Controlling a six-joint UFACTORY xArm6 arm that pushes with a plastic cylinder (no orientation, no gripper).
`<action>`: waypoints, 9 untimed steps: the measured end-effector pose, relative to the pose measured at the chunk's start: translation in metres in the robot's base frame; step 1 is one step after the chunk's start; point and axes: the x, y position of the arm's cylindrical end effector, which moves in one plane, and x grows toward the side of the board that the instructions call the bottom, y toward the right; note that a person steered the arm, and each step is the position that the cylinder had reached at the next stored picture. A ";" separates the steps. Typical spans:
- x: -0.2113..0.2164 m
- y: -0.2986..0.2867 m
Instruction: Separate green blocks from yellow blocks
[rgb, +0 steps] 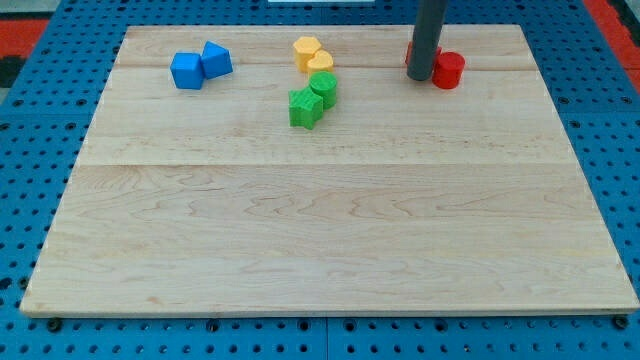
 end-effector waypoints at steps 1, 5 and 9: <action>0.027 0.002; 0.033 -0.038; 0.079 -0.161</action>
